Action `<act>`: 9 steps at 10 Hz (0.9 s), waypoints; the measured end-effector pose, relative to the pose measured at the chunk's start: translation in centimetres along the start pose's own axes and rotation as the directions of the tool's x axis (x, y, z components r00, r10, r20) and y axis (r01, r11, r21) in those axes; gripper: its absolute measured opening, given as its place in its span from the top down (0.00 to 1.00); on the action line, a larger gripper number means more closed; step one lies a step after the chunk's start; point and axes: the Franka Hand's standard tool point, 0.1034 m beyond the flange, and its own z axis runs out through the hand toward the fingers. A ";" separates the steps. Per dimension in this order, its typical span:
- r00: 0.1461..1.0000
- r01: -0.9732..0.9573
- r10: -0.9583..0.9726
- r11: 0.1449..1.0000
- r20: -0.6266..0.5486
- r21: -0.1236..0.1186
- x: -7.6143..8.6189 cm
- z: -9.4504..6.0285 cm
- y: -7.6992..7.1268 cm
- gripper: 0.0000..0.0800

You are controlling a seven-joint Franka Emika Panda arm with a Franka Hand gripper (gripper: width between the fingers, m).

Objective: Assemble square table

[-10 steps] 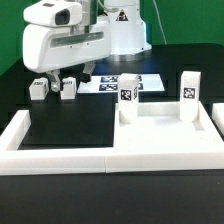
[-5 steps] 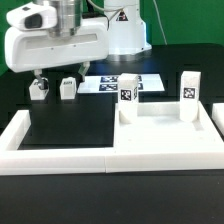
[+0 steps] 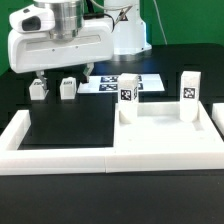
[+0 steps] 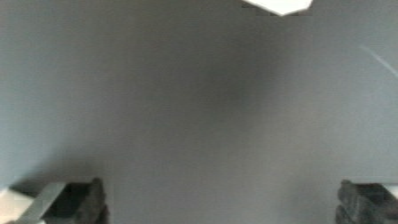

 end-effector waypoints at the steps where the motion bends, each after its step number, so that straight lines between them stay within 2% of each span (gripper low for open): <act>1: 0.991 -0.106 0.103 0.994 0.084 0.035 -0.9 0.2 -0.9 0.19; 2: 0.974 -0.170 0.160 0.984 0.157 0.051 -1.2 0.1 -1.5 0.19; 6: 0.919 -0.152 0.097 0.981 0.381 0.117 -0.8 0.4 -2.7 0.19; 7: 0.893 -0.163 0.088 0.977 0.442 0.134 -1.2 0.9 -2.6 0.19; 8: 0.861 -0.188 0.093 0.971 0.500 0.145 -2.3 1.1 -1.8 0.19; 9: 0.818 -0.221 0.100 0.964 0.567 0.149 -3.2 1.1 -1.4 0.19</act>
Offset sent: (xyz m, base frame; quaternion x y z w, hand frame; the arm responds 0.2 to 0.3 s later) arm 0.0000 0.0000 0.0000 0.0000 -0.1296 0.0000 0.9916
